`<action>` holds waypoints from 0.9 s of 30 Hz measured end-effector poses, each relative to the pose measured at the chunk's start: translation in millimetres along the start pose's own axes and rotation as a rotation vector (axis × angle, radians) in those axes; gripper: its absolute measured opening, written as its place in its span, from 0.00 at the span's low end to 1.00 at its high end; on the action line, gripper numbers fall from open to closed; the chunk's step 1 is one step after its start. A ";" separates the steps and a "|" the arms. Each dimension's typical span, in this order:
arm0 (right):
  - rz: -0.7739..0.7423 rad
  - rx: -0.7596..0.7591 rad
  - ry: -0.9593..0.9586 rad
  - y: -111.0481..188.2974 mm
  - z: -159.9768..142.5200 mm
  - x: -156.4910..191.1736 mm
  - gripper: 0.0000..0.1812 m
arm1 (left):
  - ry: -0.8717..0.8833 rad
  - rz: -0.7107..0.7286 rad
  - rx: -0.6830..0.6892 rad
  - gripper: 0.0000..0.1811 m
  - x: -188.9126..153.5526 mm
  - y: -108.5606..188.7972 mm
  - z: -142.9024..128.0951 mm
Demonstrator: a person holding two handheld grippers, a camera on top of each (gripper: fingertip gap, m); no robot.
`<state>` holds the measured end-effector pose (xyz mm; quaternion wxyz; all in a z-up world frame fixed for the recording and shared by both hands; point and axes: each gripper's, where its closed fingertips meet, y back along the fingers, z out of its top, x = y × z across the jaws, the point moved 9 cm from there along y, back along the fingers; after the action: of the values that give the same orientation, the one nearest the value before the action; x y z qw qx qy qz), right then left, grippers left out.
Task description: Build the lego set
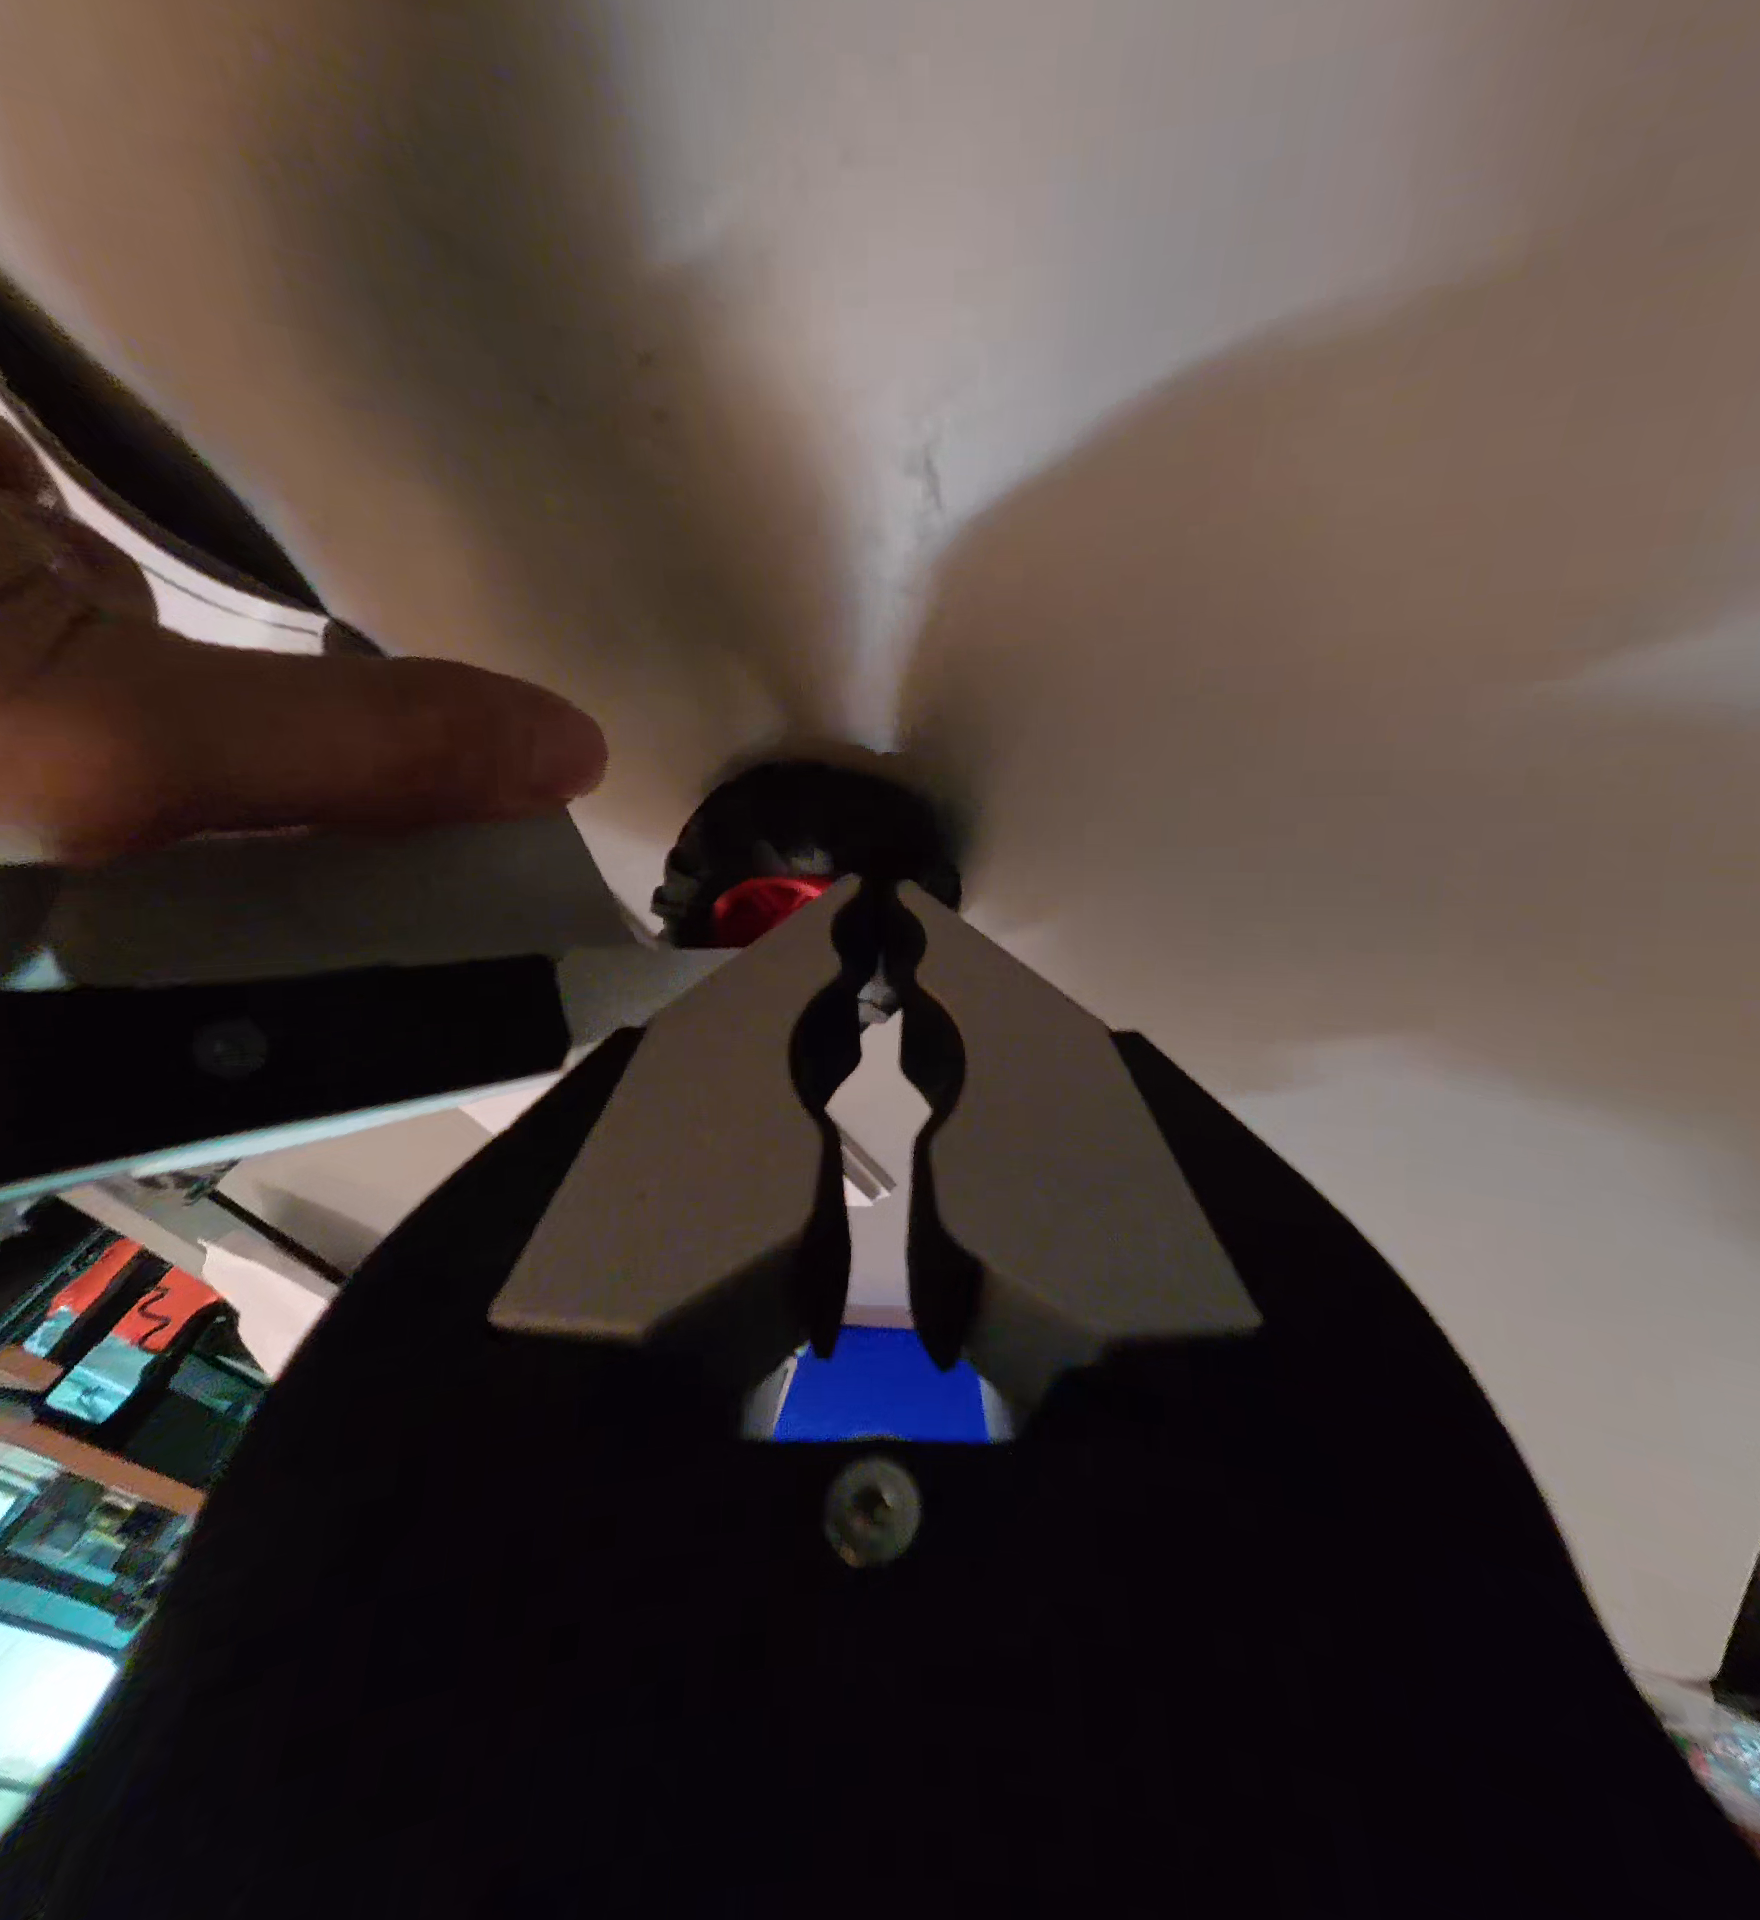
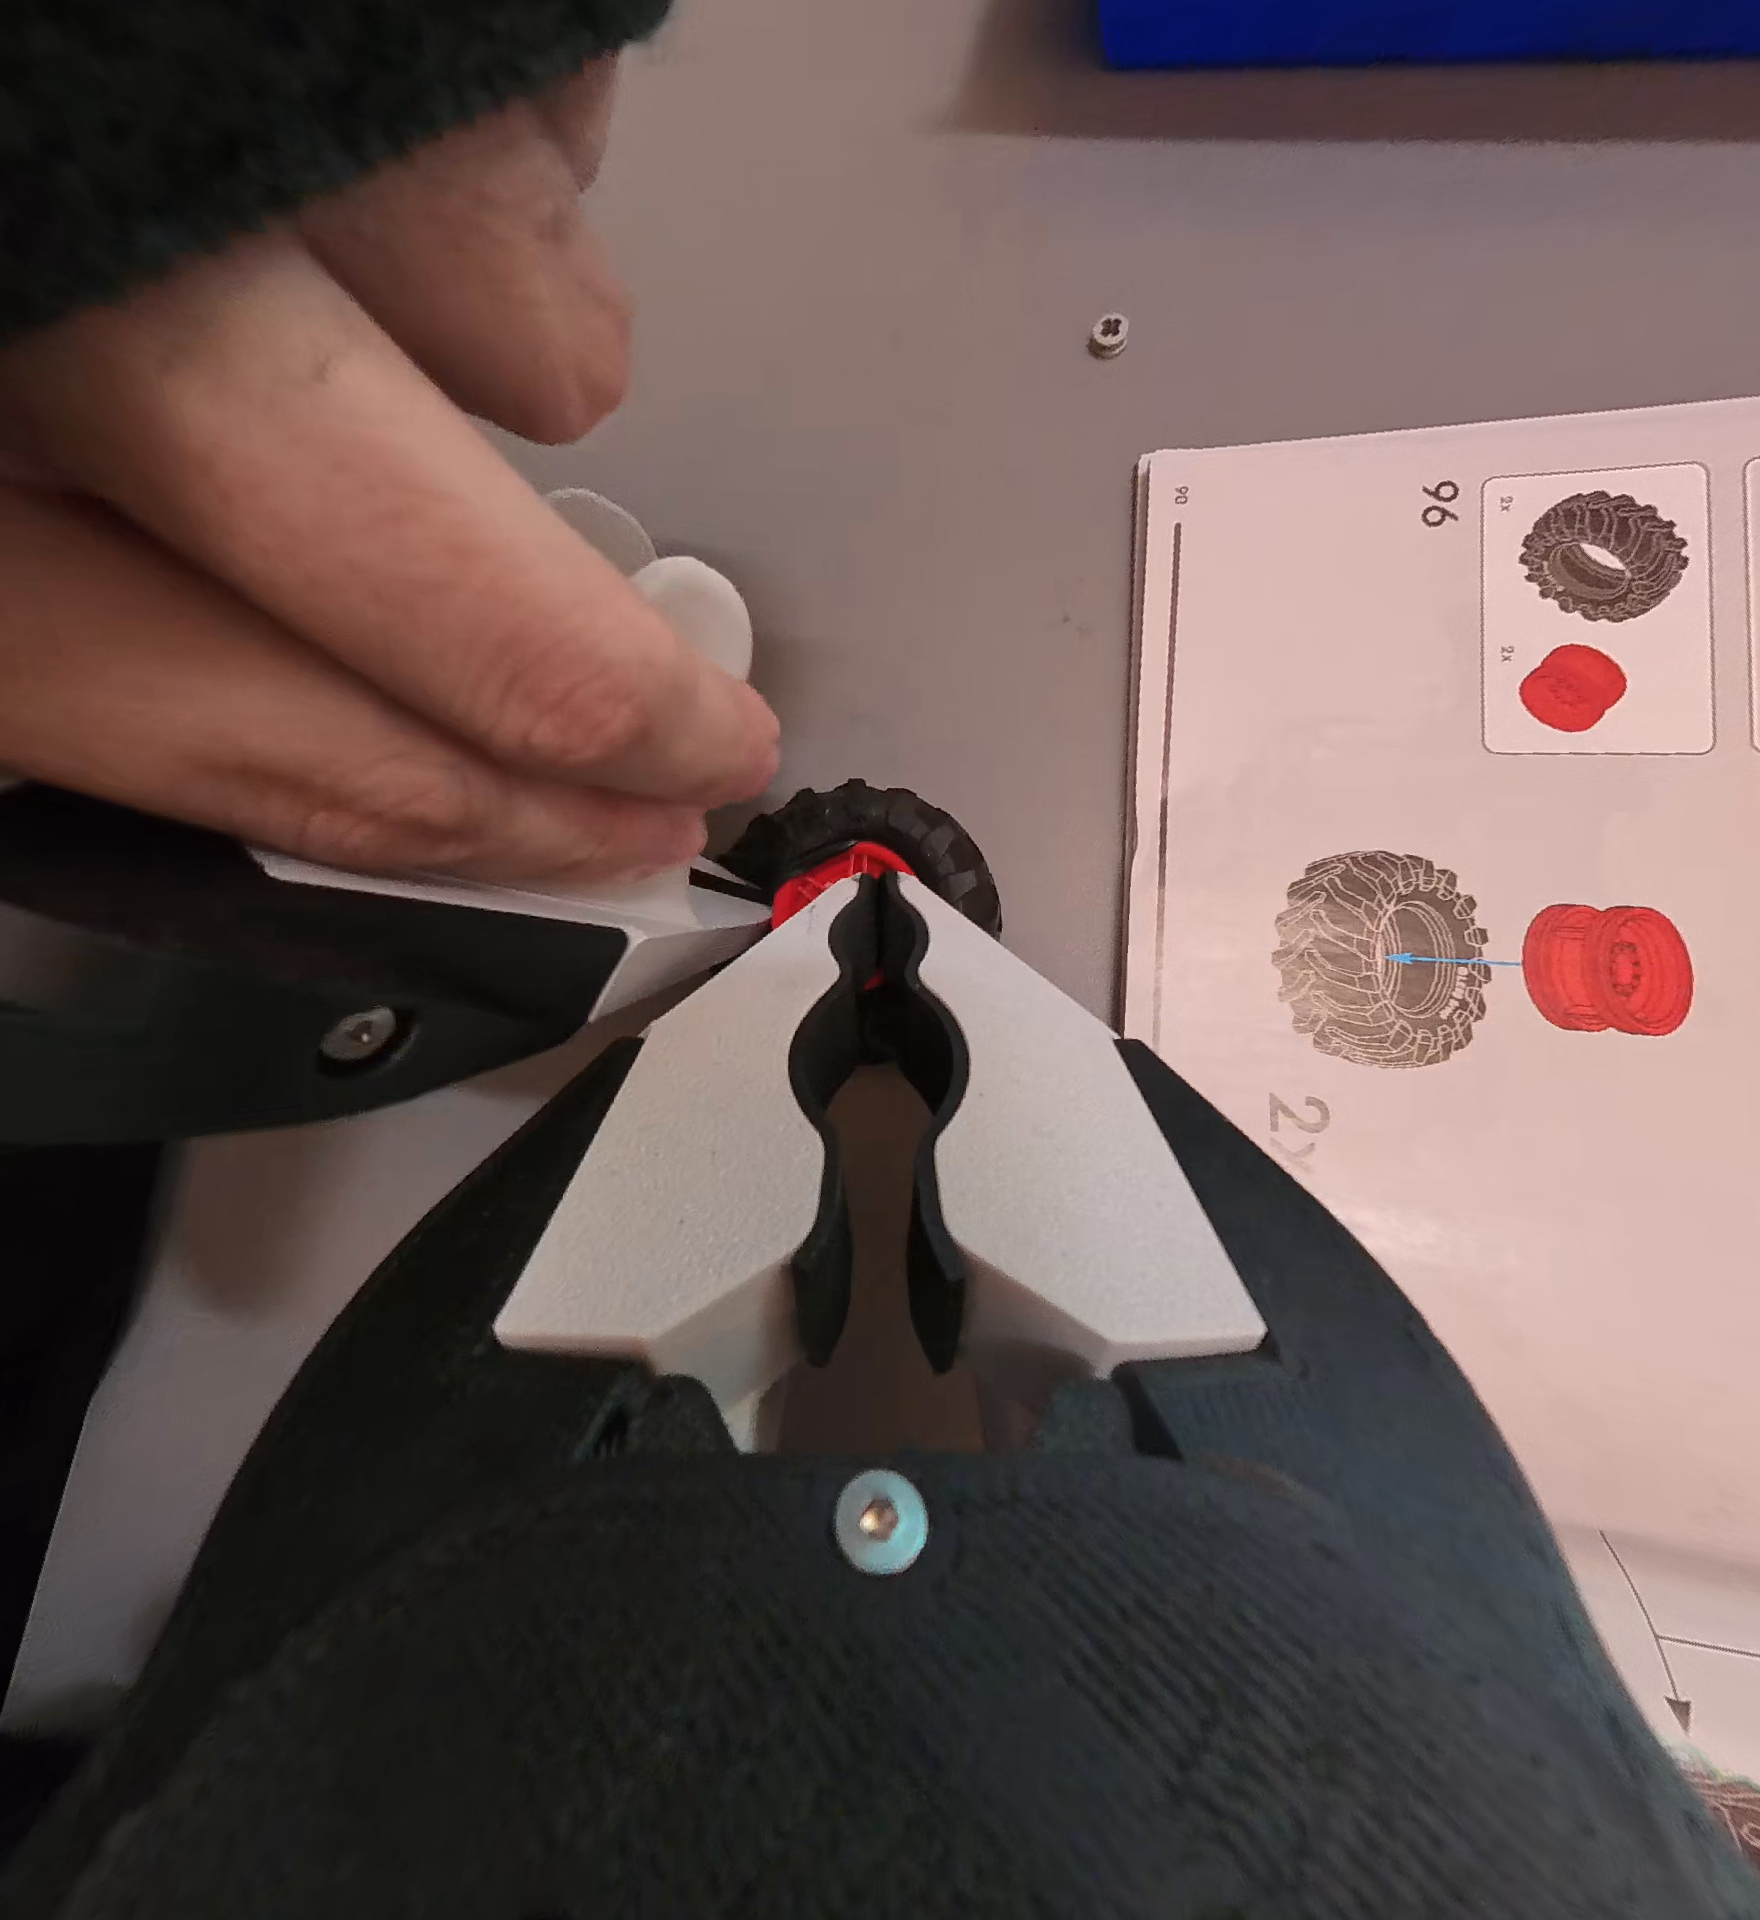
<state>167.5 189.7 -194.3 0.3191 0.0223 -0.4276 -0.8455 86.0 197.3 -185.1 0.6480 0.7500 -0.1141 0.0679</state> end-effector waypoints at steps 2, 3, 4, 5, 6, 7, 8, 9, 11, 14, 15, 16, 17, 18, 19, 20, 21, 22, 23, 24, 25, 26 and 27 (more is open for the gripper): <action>0.001 -0.001 0.002 -0.1 -0.1 -0.3 0.00 | 0.095 0.016 -0.069 0.00 -0.5 0.3 -4.9; -0.001 0.000 0.007 0.0 0.0 -0.1 0.00 | 0.133 0.056 -0.091 0.00 -2.9 2.0 -7.0; -0.002 0.001 0.009 0.1 0.3 -0.1 0.00 | 0.166 0.114 -0.109 0.00 -6.2 4.7 -9.2; -0.001 0.000 0.010 0.3 0.5 -0.1 0.00 | 0.205 0.186 -0.140 0.00 -8.4 7.1 -12.2; 0.002 -0.001 0.011 0.4 0.6 -0.2 0.00 | 0.236 0.228 -0.177 0.00 -10.9 6.9 -16.8; 0.004 -0.004 0.009 0.4 0.5 -0.4 0.00 | 0.283 0.243 -0.221 0.00 -12.9 6.3 -20.9; 0.007 -0.008 0.004 0.4 0.4 -0.7 0.00 | 0.326 0.237 -0.246 0.00 -13.6 7.2 -24.6; 0.009 -0.011 -0.001 0.5 0.1 -0.8 0.00 | 0.346 0.220 -0.254 0.00 -13.7 8.8 -28.7; 0.014 -0.016 -0.004 0.5 -0.2 -1.1 0.00 | 0.351 0.226 -0.243 0.00 -9.8 13.0 -39.3; 0.015 -0.016 -0.005 0.4 -0.3 -1.1 0.00 | 0.297 0.169 -0.274 0.00 -5.1 15.2 -43.0; 0.014 -0.015 -0.005 0.4 -0.2 -1.1 0.00 | 0.267 0.128 -0.265 0.00 -5.6 13.6 -42.3; 0.013 -0.014 -0.005 0.5 -0.1 -1.0 0.00 | 0.237 0.128 -0.246 0.00 -5.0 11.3 -42.2; 0.013 -0.015 -0.005 0.4 -0.2 -0.9 0.00 | 0.200 0.131 -0.237 0.00 -4.8 9.2 -42.1; 0.014 -0.016 -0.006 0.3 -0.2 -1.1 0.00 | 0.176 0.127 -0.242 0.00 -4.2 9.8 -42.3; 0.015 -0.016 -0.008 0.4 -0.2 -1.1 0.00 | 0.166 0.110 -0.242 0.00 -3.8 9.9 -42.5; 0.015 -0.016 -0.008 0.4 -0.4 -1.0 0.00 | 0.134 0.092 -0.238 0.00 -4.8 10.5 -42.3; 0.013 -0.014 -0.008 0.3 -0.1 -0.9 0.00 | 0.065 0.074 -0.216 0.00 -5.2 13.4 -40.8; 0.009 -0.011 -0.004 0.3 0.2 -0.6 0.00 | -0.045 -0.032 -0.174 0.00 -13.4 11.9 -37.8; 0.006 -0.007 -0.002 0.3 0.4 -0.5 0.00 | -0.095 -0.195 -0.127 0.00 -28.5 3.2 -33.9; 0.005 -0.008 -0.005 0.2 0.7 -0.7 0.00 | -0.125 -0.135 -0.207 0.00 -29.2 4.1 -24.1; 0.004 -0.008 -0.004 0.2 0.6 -0.5 0.00 | -0.188 -0.001 -0.119 0.00 -27.2 4.2 -24.4; 0.005 -0.009 -0.006 0.3 0.3 -0.6 0.00 | -0.223 0.092 -0.041 0.00 -23.3 8.4 -28.1; 0.013 -0.015 -0.010 0.2 -0.1 -1.1 0.00 | -0.168 0.059 -0.079 0.00 -19.2 14.7 -32.5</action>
<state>168.5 190.2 -194.5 0.3224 0.0128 -0.4231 -0.8467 65.2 229.0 -170.9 0.6628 0.7233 -0.1925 0.0194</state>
